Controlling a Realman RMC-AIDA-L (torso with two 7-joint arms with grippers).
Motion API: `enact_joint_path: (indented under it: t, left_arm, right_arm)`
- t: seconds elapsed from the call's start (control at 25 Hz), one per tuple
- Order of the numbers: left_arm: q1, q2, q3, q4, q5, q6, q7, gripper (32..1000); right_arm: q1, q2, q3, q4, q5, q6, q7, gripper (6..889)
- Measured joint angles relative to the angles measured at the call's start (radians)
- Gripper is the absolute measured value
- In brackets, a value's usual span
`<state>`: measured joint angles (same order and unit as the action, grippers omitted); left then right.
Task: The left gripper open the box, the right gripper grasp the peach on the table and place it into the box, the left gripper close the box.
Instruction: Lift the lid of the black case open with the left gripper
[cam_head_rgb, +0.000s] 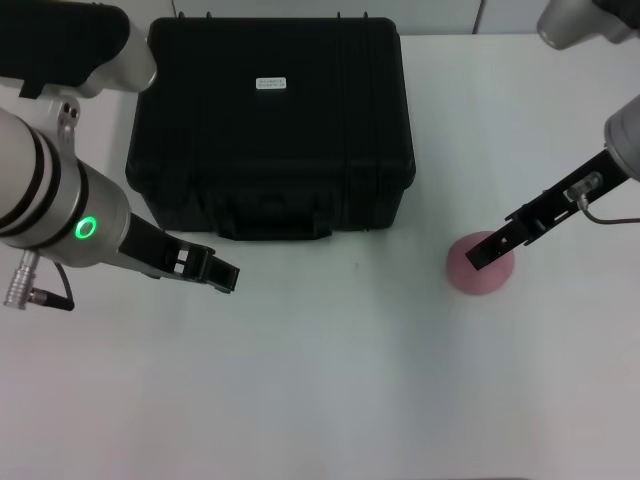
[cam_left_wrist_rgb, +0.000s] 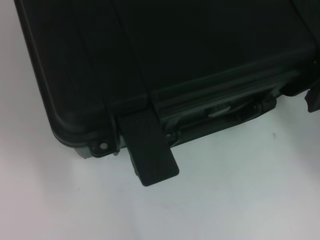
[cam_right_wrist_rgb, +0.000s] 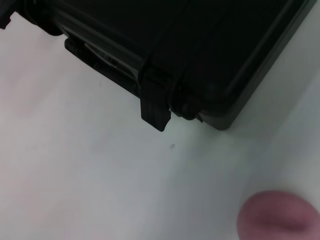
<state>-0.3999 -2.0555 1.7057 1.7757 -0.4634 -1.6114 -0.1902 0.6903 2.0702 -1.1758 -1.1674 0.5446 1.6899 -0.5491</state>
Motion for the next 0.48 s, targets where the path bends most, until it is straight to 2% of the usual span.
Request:
enact_joint_path:
  t: [0.48]
  left_arm:
    - [-0.002, 0.0014, 0.000, -0.004, -0.008, 0.002, 0.003, 841]
  right_arm:
    - [0.009, -0.001, -0.011, 0.000, 0.000, 0.006, 0.000, 829]
